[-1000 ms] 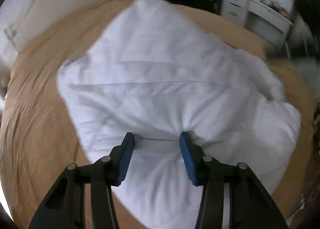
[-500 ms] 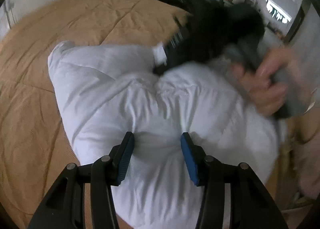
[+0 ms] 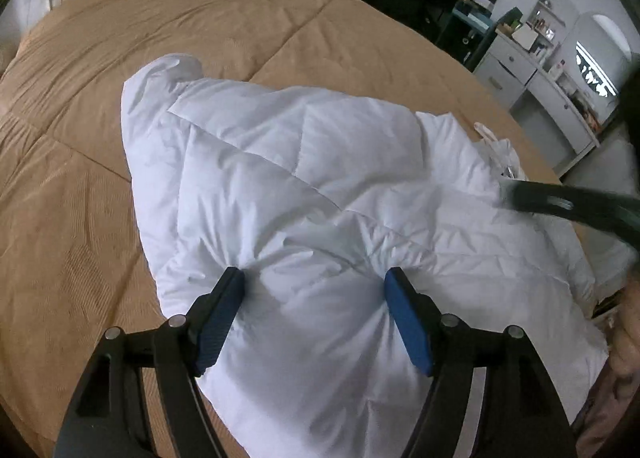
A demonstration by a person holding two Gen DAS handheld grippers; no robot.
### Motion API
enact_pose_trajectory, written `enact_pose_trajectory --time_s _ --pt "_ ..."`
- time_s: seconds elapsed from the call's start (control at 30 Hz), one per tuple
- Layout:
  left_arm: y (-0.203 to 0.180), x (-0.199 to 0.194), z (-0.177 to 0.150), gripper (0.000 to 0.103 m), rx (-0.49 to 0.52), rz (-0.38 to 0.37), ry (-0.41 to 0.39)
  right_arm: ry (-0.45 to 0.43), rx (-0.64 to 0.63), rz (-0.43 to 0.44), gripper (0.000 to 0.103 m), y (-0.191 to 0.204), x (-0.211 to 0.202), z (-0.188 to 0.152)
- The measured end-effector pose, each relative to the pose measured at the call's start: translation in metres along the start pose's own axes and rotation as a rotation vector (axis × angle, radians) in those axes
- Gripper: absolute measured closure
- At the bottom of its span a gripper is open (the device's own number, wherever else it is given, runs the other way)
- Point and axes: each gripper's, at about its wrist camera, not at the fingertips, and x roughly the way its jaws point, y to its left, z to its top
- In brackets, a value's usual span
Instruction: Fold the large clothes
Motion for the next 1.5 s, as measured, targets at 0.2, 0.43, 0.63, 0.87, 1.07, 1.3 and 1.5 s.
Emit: enact_pose_trajectory --time_s 0.2,0.43,0.63,0.87,1.07,1.3,1.5 --pt "-0.003 0.007 0.004 0.031 0.000 0.009 0.000 -0.229 -0.181 0.083 0.093 0.039 -0.067 -0.092" --pt "-0.013 -0.028 0.030 0.031 -0.064 -0.133 -0.039 -0.184 -0.117 0.068 0.096 -0.006 -0.010 -0.159" --pt "-0.069 0.009 0.060 0.029 0.091 -0.172 0.066 -0.202 -0.108 0.018 0.098 -0.009 -0.011 -0.167" --pt "-0.126 0.084 0.092 0.010 0.254 0.071 0.177 -0.212 -0.075 -0.010 0.098 -0.002 -0.009 -0.175" --pt "-0.117 0.087 0.126 0.023 0.122 0.036 0.186 -0.161 0.051 0.005 0.098 -0.013 -0.016 -0.170" --pt "-0.059 -0.050 0.105 0.024 0.007 0.012 -0.063 -0.151 -0.103 -0.186 0.093 0.027 -0.018 -0.175" --pt "-0.052 -0.069 0.000 0.021 0.111 0.189 -0.090 -0.160 -0.136 -0.217 0.093 0.026 -0.018 -0.176"
